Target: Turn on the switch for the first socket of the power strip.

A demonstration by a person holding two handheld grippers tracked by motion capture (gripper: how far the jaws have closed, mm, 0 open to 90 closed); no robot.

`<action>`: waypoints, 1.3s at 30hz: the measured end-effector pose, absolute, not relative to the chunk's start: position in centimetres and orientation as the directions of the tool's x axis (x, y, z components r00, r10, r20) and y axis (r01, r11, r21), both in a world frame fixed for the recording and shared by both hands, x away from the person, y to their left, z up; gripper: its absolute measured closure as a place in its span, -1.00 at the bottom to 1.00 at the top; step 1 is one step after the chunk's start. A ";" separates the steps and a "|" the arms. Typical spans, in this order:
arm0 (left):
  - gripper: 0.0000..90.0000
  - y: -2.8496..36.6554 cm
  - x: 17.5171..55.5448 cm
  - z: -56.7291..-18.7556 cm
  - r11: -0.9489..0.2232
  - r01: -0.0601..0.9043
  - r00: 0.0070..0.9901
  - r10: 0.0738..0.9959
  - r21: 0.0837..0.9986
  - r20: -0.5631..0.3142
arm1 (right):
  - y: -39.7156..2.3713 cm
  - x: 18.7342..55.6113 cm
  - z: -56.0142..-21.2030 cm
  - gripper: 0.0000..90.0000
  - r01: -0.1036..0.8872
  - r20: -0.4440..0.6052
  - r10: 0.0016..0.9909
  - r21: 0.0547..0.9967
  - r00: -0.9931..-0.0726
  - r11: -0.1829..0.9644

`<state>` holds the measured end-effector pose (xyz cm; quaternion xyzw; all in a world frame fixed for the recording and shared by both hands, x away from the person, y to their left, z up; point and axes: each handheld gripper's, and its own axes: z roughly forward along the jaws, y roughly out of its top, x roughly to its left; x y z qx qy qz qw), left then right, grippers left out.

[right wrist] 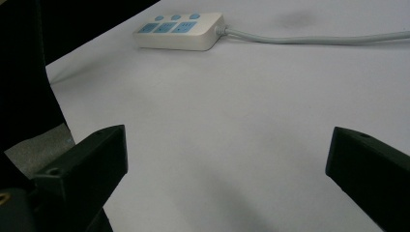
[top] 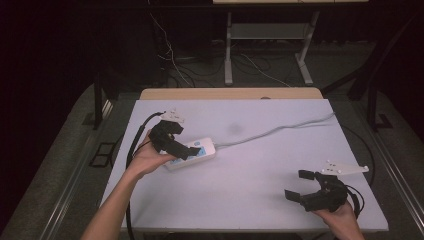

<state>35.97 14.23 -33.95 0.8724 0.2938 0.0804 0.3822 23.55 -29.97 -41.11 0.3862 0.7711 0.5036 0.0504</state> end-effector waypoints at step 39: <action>-0.77 14.5 42.0 -35.8 -0.535 0.532 0.770 0.628 0.656 -0.112 | -29.9 23.5 -41.3 -0.98 0.551 0.315 0.649 0.811 -0.693 0.195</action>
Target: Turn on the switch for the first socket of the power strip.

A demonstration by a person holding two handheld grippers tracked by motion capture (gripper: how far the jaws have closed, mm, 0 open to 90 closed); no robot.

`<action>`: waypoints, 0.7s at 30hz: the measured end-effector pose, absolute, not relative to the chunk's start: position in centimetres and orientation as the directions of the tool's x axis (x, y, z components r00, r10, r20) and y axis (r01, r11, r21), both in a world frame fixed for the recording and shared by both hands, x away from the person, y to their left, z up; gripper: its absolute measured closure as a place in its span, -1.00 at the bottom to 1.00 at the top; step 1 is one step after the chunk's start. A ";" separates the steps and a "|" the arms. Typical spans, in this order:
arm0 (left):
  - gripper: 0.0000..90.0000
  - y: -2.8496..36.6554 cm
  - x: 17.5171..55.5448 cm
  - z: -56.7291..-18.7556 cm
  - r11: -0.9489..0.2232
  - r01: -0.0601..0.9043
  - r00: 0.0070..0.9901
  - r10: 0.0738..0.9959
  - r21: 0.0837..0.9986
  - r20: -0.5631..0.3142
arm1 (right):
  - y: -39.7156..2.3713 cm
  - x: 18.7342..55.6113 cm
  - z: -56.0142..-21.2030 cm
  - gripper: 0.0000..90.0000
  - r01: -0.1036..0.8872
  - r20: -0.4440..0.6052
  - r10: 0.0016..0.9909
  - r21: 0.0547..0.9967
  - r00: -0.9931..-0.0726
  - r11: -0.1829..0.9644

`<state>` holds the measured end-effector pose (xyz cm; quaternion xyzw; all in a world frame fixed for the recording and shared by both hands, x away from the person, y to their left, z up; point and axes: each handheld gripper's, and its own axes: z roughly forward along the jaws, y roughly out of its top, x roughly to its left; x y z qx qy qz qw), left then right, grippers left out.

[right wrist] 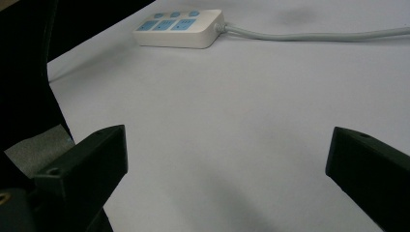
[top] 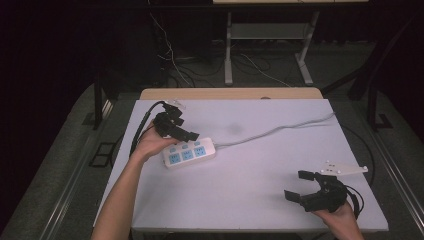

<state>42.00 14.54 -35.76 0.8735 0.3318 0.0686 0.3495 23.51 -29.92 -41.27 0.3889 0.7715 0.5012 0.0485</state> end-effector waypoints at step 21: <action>0.38 13.4 43.2 -37.5 -0.533 0.546 0.773 0.618 0.646 -0.144 | -29.9 23.5 -41.4 -0.98 0.554 0.314 0.649 0.808 -0.693 0.201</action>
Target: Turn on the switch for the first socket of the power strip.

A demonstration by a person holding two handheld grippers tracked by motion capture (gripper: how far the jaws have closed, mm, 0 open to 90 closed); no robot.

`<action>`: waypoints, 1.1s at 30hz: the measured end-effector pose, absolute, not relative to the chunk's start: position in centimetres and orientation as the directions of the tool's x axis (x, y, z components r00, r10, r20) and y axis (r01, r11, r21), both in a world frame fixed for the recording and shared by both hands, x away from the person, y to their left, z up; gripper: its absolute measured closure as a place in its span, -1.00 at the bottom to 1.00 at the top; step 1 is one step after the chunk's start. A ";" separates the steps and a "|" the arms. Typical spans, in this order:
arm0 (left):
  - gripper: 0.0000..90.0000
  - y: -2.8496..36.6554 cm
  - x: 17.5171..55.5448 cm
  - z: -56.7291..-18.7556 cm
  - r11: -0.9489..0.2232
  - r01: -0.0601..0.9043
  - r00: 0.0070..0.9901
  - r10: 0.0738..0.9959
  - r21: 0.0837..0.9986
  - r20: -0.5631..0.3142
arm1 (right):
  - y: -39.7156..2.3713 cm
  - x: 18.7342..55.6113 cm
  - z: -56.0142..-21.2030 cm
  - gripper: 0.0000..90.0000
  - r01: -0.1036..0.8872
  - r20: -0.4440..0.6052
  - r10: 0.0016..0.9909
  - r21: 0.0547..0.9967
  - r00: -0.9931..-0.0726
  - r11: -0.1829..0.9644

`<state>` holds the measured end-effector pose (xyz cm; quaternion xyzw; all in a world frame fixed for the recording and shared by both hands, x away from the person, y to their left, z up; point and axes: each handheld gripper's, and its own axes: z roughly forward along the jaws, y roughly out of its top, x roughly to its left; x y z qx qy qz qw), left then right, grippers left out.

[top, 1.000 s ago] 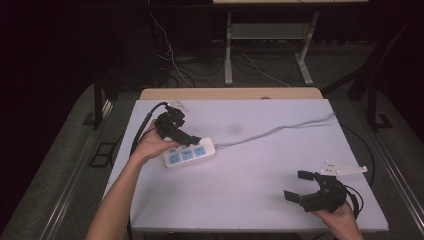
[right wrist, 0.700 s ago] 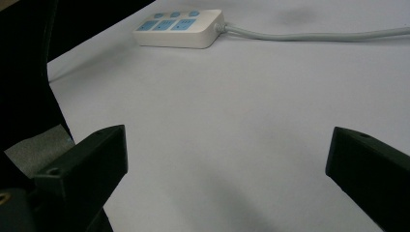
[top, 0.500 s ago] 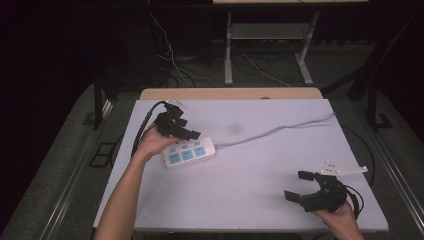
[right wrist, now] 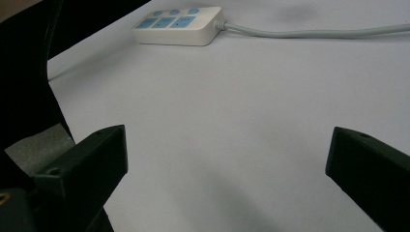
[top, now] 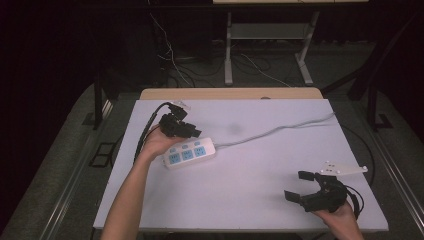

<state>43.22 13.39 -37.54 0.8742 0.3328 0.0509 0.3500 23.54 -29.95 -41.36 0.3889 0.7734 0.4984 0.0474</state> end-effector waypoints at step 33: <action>0.98 12.3 43.8 -40.1 -0.606 0.571 0.783 0.605 0.554 -0.146 | -29.8 23.5 -41.4 -0.98 0.553 0.305 0.645 0.804 -0.701 0.220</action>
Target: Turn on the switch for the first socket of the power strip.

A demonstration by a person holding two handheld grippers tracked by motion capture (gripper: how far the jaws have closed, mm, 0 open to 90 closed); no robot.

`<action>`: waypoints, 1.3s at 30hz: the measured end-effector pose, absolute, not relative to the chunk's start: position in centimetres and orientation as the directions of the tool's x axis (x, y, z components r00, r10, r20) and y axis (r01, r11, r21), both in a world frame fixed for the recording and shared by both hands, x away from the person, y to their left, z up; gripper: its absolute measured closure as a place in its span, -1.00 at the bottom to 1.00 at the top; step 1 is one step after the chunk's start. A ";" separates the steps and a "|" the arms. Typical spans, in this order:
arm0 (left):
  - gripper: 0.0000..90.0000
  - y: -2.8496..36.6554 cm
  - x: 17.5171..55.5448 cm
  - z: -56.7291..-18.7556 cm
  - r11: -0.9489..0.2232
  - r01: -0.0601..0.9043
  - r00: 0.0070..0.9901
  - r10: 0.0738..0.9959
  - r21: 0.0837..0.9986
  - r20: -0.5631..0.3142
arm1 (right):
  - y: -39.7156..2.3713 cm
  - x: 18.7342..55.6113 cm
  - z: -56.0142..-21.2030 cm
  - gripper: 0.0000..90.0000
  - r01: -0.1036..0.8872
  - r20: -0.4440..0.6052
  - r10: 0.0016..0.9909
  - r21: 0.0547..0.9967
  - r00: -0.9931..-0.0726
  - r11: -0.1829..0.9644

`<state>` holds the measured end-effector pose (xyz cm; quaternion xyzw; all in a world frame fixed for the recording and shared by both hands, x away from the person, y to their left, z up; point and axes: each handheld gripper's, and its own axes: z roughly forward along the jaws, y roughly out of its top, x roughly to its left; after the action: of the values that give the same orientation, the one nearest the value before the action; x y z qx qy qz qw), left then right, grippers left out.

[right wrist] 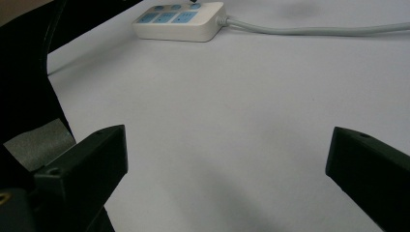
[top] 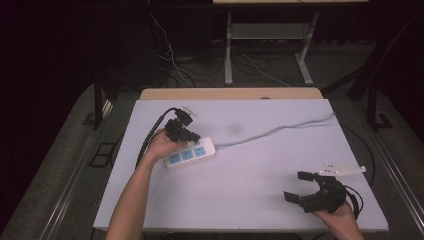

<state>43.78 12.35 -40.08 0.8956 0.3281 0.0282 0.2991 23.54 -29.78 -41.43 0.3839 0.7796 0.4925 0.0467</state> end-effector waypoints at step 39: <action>0.99 12.1 43.3 -40.7 -0.596 0.577 0.775 0.614 0.558 -0.145 | -30.1 23.3 -41.1 -0.98 0.542 0.297 0.650 0.813 -0.699 0.212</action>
<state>43.30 12.13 -40.74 0.8928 0.3336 0.0310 0.3009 23.27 -30.10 -41.14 0.3838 0.7765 0.4967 0.0546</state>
